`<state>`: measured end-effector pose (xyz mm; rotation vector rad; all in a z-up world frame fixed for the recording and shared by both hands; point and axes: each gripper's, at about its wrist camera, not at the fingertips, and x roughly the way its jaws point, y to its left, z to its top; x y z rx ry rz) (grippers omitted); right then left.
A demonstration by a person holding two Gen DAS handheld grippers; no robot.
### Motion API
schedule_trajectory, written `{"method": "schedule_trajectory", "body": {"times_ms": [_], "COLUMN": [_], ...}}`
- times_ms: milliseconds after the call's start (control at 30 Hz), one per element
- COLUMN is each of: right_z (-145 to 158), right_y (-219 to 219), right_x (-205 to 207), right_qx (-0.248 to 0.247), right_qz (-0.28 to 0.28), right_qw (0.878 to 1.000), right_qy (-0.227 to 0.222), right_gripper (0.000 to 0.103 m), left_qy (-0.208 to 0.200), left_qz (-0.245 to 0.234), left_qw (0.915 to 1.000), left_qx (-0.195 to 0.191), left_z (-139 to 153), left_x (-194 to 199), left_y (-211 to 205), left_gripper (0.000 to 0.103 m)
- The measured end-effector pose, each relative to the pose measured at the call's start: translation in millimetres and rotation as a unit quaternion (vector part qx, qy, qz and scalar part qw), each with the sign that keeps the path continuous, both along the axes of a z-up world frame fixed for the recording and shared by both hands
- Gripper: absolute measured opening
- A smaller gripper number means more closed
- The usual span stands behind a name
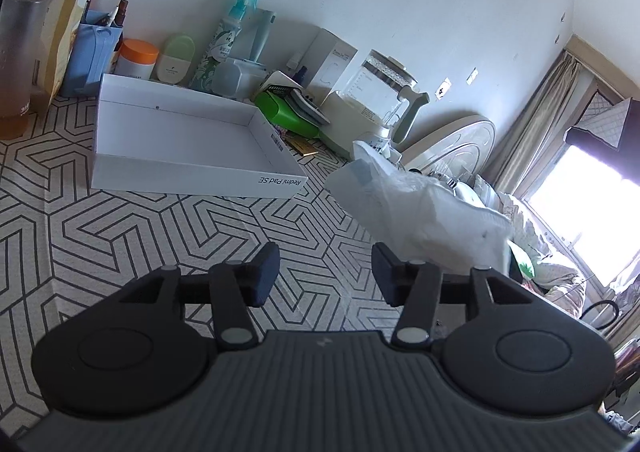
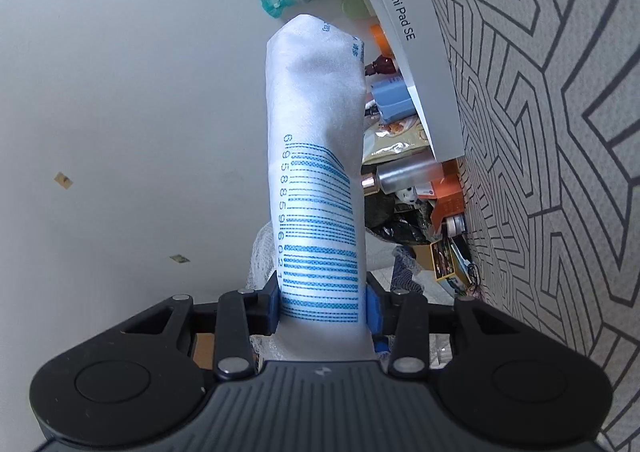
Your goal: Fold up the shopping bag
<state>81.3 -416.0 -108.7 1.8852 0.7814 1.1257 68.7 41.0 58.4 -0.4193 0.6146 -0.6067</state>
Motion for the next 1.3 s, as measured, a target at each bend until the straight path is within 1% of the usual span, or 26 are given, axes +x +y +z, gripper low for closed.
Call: {"method": "schedule_trajectory", "body": {"times_ms": [67, 100, 133, 167, 233, 267, 400, 467, 500, 567, 600, 633, 667, 700, 733, 800, 967, 1100, 1133, 1300], "right_z": [-13.8, -19.9, -21.9, -23.6, -25.9, -25.4, -27.4, -26.3, -24.7, -21.6, -19.8, -17.9, -16.2, -15.2, -15.4, -19.7, -24.0, -20.6, -20.2, -26.1], "right_y": [-6.4, -0.9, -2.0, -2.9, -3.1, 11.4, 9.5, 16.1, 23.0, 55.5, 69.3, 72.7, 74.4, 75.4, 76.7, 79.0, 73.6, 68.4, 67.9, 68.1], "right_x": [10.7, 8.0, 8.1, 7.5, 4.5, 8.0, -4.0, -7.6, -6.7, 5.3, 10.1, 9.8, 8.3, 6.3, 5.3, 3.3, -2.0, -3.5, -3.3, -5.0], "right_qx": [-0.001, 0.001, 0.004, 0.008, 0.012, 0.009, 0.017, 0.016, 0.013, 0.002, -0.003, -0.006, -0.009, -0.01, -0.01, -0.002, -0.006, -0.01, -0.003, 0.018], "right_qz": [-0.011, -0.012, -0.013, -0.012, -0.018, -0.021, -0.024, -0.021, -0.018, -0.008, -0.002, 0.003, 0.01, 0.011, 0.013, 0.022, 0.014, 0.004, 0.005, 0.02], "right_qw": [1.0, 1.0, 1.0, 0.999, 0.999, 0.999, 0.999, 0.999, 0.999, 1.0, 1.0, 1.0, 1.0, 1.0, 1.0, 1.0, 1.0, 0.999, 0.999, 1.0], "right_qy": [0.015, 0.018, 0.024, 0.029, 0.035, 0.035, 0.034, 0.027, 0.024, 0.006, -0.004, -0.012, -0.02, -0.025, -0.026, -0.023, -0.024, -0.03, -0.032, -0.016], "right_gripper": [0.041, 0.041, 0.041, 0.041, 0.041, 0.041, 0.041, 0.041, 0.041, 0.041, 0.041, 0.041, 0.042, 0.042, 0.042, 0.042, 0.042, 0.042, 0.042, 0.042], "left_qy": [-0.015, -0.021, -0.023, -0.025, -0.016, -0.011, 0.012, 0.022, 0.025, 0.023, 0.019, 0.016, 0.013, 0.012, 0.012, 0.01, 0.002, 0.014, 0.013, -0.015], "left_qz": [-0.007, -0.01, -0.011, -0.015, -0.028, -0.034, -0.043, -0.035, -0.031, -0.021, -0.019, -0.015, -0.013, -0.014, -0.014, -0.014, -0.008, -0.006, -0.001, 0.027], "left_qw": [0.9998, 0.9997, 0.9996, 0.9996, 0.9995, 0.9994, 0.9986, 0.9979, 0.9975, 0.998, 0.9985, 0.999, 0.9992, 0.9992, 0.9991, 0.9993, 0.9999, 0.9999, 0.9999, 0.9993], "left_qx": [-0.007, -0.01, -0.009, -0.006, 0.003, 0.004, -0.028, -0.05, -0.059, -0.055, -0.048, -0.04, -0.035, -0.035, -0.037, -0.034, -0.006, -0.004, -0.003, 0.024], "left_z": [3.9, 5.3, 5.8, 5.6, 1.1, -1.7, -15.8, -21.5, -23.5, -23.3, -22.1, -20.9, -20.0, -19.3, -18.8, -17.7, -14.3, -12.1, -10.2, 3.8], "left_x": [-11.0, -15.2, -17.5, -19.2, -18.1, -17.1, -10.2, -6.5, -4.8, -1.9, -1.2, -0.6, 0.0, 0.7, 1.7, 3.8, 6.5, 12.0, 12.6, 10.1], "left_y": [-2.1, -3.6, -5.8, -9.2, -18.9, -22.6, -27.8, -24.6, -22.8, -19.2, -18.4, -17.9, -17.5, -17.3, -17.3, -19.9, -28.0, -27.3, -25.0, -11.6], "left_gripper": [0.062, 0.066, 0.07, 0.072, 0.073, 0.073, 0.075, 0.075, 0.073, 0.069, 0.061, 0.056, 0.056, 0.054, 0.05, 0.046, 0.046, 0.047, 0.047, 0.05]}}
